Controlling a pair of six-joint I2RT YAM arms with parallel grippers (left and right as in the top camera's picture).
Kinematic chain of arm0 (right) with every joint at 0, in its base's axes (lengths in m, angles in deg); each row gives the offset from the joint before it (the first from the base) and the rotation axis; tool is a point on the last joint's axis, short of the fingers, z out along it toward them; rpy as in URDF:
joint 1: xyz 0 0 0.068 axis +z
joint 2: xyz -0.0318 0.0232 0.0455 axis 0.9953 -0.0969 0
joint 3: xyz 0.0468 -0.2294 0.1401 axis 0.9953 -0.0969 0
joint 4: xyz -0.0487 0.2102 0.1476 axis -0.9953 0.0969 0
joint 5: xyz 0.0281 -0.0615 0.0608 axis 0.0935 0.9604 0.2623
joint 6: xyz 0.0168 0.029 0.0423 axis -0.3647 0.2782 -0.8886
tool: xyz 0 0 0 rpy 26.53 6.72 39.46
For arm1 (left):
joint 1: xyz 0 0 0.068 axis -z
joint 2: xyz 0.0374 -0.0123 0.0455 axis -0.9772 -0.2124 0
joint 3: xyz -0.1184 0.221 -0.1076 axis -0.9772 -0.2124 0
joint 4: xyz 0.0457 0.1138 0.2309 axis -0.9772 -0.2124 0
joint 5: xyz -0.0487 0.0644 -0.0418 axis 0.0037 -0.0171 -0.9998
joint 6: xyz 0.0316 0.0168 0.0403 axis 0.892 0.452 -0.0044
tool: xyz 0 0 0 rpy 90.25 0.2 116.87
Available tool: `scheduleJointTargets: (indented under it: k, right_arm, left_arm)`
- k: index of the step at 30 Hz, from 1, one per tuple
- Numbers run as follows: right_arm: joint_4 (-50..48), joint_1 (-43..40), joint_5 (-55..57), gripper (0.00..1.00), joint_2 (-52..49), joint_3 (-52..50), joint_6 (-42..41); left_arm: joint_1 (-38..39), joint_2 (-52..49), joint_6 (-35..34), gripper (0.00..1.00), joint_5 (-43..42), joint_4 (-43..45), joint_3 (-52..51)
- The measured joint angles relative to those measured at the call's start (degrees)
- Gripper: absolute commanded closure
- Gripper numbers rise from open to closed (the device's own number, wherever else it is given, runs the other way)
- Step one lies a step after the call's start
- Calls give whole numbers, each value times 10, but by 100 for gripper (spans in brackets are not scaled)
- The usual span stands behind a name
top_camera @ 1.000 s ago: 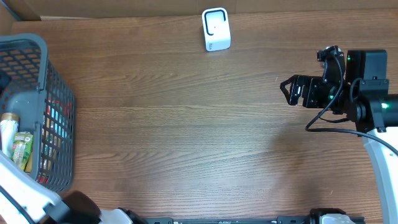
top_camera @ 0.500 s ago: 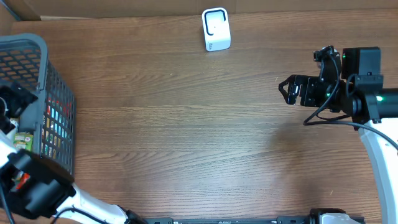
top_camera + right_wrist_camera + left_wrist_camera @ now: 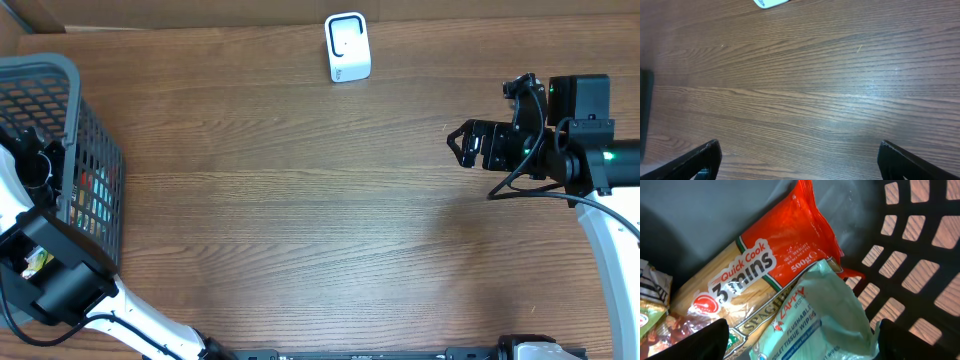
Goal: Scan the item barcode
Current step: 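Grasp the red-and-yellow spaghetti pack in the basket with the left gripper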
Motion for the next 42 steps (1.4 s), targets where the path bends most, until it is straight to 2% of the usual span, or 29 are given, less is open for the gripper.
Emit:
scheduleJointTargets:
  k: [7, 12, 19, 24, 28, 36, 42]
  right_arm:
    - [-2, 0, 0, 0, 0, 0, 0]
    - [-2, 0, 0, 0, 0, 0, 1]
    - [-3, 0, 0, 0, 0, 0, 2]
    - [-3, 0, 0, 0, 0, 0, 1]
    - [-4, 0, 0, 0, 0, 0, 2]
    - [-5, 0, 0, 0, 0, 0, 1]
    - [-5, 0, 0, 0, 0, 0, 2]
  left_arm:
    - [9, 0, -1, 15, 20, -7, -4]
    - [10, 0, -20, 28, 24, -49, -4]
    - [14, 0, -35, 35, 28, -61, -15]
    - [17, 0, -48, 61, 30, -19, -54]
    - [21, 0, -52, 96, 31, 20, -101]
    - [20, 0, -63, 96, 34, 37, -119]
    - [21, -10, -65, 96, 30, -45, -46]
